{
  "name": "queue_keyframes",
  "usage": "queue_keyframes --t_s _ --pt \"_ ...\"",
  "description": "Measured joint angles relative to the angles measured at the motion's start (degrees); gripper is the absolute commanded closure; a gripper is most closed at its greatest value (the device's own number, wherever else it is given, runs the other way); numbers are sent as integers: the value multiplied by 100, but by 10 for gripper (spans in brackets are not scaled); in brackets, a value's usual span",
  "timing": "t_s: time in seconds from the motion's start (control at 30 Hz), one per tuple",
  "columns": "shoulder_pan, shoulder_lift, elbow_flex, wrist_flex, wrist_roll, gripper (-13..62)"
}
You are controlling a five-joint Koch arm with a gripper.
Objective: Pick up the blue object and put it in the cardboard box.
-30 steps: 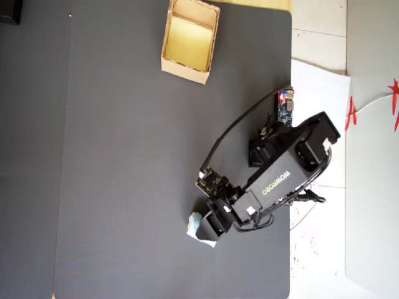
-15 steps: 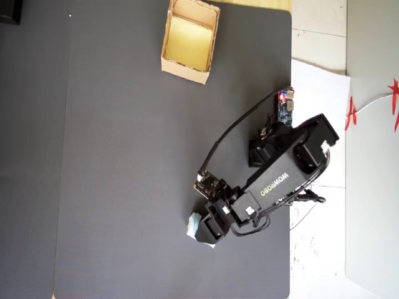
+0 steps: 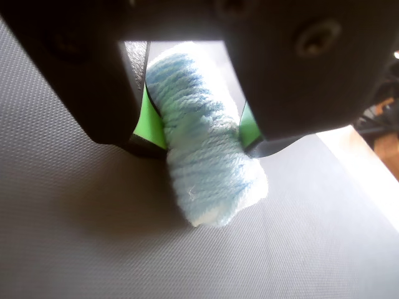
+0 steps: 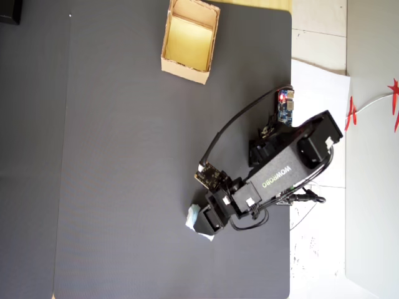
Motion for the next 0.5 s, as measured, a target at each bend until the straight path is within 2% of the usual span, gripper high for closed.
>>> queue_keyframes --t_s 0.5 --pt "791 1002 202 62 -721 373"
